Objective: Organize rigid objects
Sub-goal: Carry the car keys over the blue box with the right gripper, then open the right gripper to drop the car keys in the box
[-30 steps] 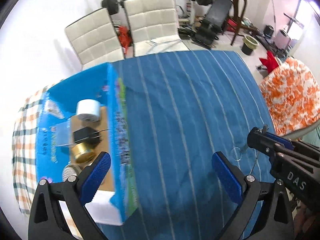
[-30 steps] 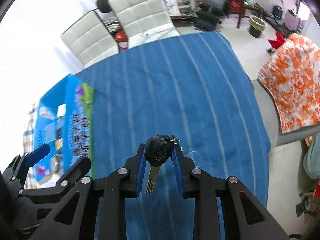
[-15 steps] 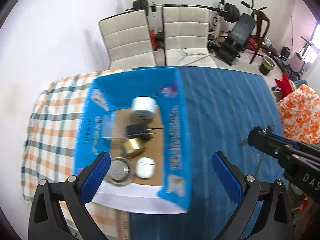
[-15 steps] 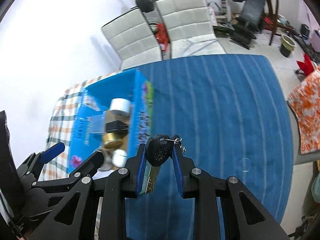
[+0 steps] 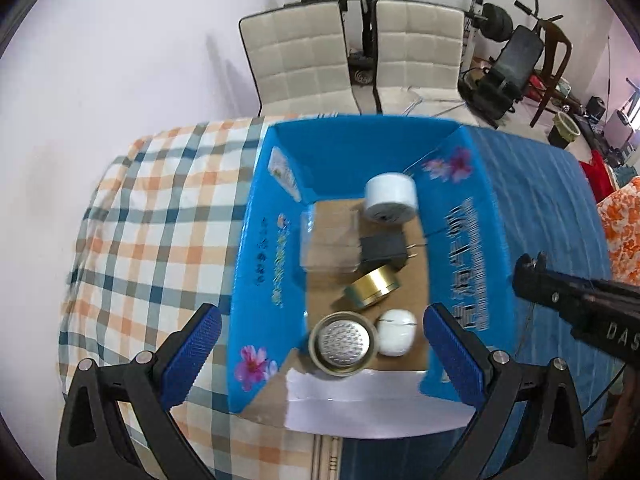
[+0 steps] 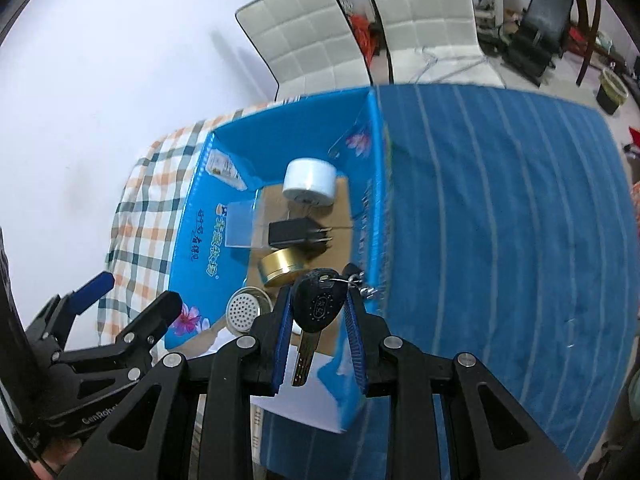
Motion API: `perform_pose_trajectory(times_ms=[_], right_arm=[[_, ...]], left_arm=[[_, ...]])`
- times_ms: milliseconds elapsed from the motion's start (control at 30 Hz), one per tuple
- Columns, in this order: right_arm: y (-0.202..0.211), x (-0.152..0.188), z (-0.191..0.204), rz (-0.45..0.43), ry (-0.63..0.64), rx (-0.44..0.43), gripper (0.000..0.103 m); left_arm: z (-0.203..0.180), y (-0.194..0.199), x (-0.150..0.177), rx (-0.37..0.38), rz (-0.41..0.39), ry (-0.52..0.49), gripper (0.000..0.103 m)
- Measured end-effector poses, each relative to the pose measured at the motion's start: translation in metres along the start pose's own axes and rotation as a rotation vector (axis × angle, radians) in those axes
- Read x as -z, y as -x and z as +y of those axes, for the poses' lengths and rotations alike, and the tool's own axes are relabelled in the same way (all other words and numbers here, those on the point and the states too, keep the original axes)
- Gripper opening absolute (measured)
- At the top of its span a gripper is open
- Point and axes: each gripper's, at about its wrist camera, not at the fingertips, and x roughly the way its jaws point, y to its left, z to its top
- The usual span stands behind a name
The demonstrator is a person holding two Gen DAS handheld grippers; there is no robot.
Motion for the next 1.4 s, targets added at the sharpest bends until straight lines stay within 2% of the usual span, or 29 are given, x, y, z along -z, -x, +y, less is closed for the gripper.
perform_pose_trajectory(times_ms=[333,367,400,433,700,1100,1400], right_arm=[[-0.069,-0.02,0.019,0.069,-0.046,0.046,0.028],[-0.078,-0.022,0.022,0.075,-0.043,0.054,0.027],[-0.085,-0.024,0.024,0.08,-0.041,0.066,0.018],[-0.093,-0.025,0.025,0.089,-0.038,0.079,0.015],[-0.141,-0.026,0.03,0.138,-0.039,0.14,0.014],[-0.156,-0.027,0.021,0.145,-0.046,0.21,0.014],[-0.137,-0.025,0.022,0.115,-0.032,0.256,0.015]], left_arm=[[0.019,-0.05,0.001,0.021,0.046,-0.031,0.103],[0.02,-0.055,0.001,0.023,0.054,-0.035,0.103],[0.02,-0.059,0.0,0.026,0.059,-0.036,0.103],[0.02,-0.064,0.0,0.033,0.063,-0.038,0.103],[0.021,-0.085,0.0,0.043,0.088,-0.054,0.103],[0.022,-0.089,-0.004,0.048,0.075,-0.061,0.103],[0.035,-0.077,-0.006,0.044,0.055,-0.016,0.103]])
